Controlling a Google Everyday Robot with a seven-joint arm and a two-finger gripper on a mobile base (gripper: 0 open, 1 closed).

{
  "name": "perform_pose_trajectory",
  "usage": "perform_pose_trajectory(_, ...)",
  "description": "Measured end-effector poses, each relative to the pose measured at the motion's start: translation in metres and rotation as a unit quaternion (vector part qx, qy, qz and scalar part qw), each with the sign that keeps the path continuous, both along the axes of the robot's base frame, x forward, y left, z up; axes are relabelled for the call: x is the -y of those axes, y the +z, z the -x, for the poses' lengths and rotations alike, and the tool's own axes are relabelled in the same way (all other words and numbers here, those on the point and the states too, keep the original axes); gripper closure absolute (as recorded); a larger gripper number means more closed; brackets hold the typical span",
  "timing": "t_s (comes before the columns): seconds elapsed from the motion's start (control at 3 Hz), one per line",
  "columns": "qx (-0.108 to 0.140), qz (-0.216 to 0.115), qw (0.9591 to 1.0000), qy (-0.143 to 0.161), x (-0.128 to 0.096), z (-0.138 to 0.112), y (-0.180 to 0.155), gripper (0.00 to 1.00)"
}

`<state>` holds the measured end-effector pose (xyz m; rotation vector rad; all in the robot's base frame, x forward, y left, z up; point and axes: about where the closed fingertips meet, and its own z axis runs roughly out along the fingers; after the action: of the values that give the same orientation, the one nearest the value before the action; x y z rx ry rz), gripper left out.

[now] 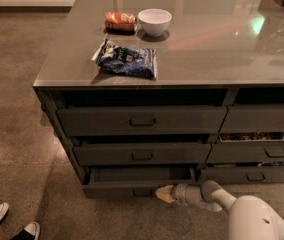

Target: Close bottom drawer

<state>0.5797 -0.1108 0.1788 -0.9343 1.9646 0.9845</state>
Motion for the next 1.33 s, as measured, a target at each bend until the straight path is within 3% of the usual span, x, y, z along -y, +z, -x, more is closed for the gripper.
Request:
perform_pose_trajectory(0.67,0.006,-0.002,1.0,-0.007,-0.002,-0.005,0.004,0.11)
perform_pose_trajectory(1.0,0.008,-0.003,0.9999,-0.008,-0.002,-0.004,0.005,0.0)
perform_pose_trajectory(1.33,0.011,0.002,0.9999,0.005,0.003,0.011,0.015,0.0)
